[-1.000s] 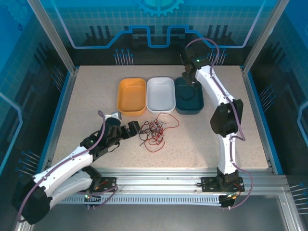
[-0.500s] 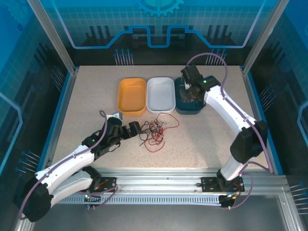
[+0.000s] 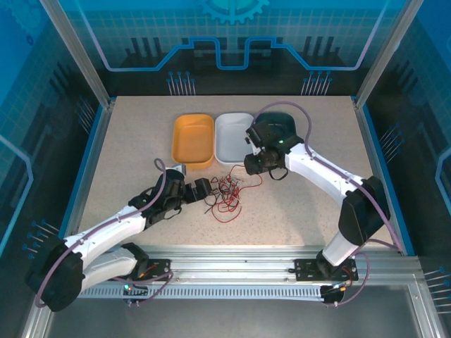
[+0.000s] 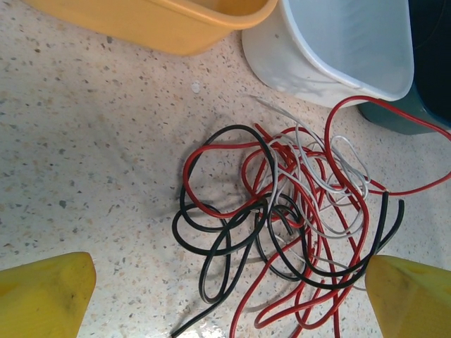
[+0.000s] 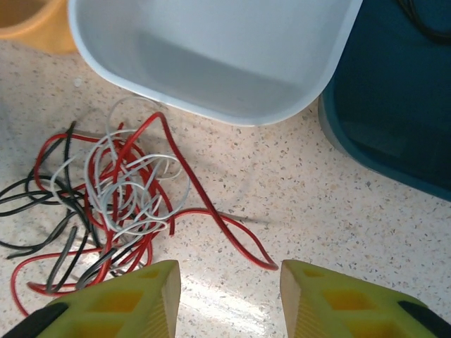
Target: Untangle the cables
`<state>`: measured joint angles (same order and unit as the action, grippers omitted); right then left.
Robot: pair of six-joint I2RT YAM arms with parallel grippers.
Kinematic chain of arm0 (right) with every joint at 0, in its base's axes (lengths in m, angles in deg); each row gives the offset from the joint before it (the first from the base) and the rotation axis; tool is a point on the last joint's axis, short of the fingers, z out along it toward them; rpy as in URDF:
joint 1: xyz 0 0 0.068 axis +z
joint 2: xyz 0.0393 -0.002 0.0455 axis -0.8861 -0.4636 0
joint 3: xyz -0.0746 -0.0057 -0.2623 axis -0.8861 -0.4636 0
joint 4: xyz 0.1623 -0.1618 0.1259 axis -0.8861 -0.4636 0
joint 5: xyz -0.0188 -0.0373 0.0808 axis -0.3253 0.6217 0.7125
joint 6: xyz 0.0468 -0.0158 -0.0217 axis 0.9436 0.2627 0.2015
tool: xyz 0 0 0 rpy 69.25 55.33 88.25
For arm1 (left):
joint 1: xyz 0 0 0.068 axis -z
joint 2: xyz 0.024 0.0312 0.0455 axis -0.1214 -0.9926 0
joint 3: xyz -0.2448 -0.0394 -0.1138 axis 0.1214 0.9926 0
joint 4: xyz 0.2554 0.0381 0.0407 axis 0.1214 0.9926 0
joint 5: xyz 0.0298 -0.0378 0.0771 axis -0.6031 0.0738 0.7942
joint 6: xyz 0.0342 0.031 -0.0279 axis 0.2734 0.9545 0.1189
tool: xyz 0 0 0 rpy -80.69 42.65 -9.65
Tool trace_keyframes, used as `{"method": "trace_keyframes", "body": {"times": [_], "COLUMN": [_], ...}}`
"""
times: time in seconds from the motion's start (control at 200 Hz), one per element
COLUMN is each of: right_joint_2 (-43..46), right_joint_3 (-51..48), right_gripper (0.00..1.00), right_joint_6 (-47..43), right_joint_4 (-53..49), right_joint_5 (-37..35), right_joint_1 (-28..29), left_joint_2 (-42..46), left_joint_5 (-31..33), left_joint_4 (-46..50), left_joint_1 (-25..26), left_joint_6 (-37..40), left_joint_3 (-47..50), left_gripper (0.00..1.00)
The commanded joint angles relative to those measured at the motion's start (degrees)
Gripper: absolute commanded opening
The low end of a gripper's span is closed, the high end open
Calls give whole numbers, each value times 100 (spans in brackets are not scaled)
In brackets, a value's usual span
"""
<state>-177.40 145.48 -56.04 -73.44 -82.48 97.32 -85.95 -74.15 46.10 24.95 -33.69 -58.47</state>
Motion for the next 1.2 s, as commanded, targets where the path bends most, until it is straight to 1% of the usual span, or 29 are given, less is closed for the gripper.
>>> {"method": "trace_keyframes", "body": {"times": [0.0, 0.145, 0.245, 0.31, 0.45, 0.5, 0.575, 0.7, 0.886, 1.026, 1.196], "right_joint_2": [-279, -536, -689, -772, -797, -741, -604, -323, 142, 321, 280], "right_joint_3": [239, 332, 333, 303, 91, -46, -257, -645, -968, -987, -980], "right_gripper": [41, 41, 37, 31, 11, 6, 0, 0, 0, 1, 3], "right_joint_6": [76, 25, -8, 2, 156, 237, 414, 831, 1218, 1362, 1503], "right_joint_4": [16, 50, 59, 67, 62, 98, 121, 118, -65, -195, -250], "right_joint_5": [-120, -223, -193, -158, -97, -53, 29, 343, 485, 540, 467], "right_joint_1": [33, 21, 13, 11, 15, 12, 17, 62, 208, 359, 539], "left_joint_2": [-123, -331, -549, -696, -945, -1012, -1067, -1104, -1297, -1550, -1869], "left_joint_5": [-222, -234, -324, -404, -358, -318, -341, -413, -494, -595, -800], "left_joint_4": [-146, 41, 142, 143, 215, 251, 182, 52, -11, 28, -87], "left_joint_1": [-23, -22, -22, -24, -22, -24, -33, -40, -98, -179, -209], "left_joint_6": [-121, -156, -137, -143, -306, -379, -445, -460, -296, -166, -130], "left_joint_3": [-223, -322, -406, -437, -449, -441, -399, -357, -446, -550, -589], "left_gripper": [99, 99, 99, 99, 99, 95, 86, 80, 69, 57, 42]}}
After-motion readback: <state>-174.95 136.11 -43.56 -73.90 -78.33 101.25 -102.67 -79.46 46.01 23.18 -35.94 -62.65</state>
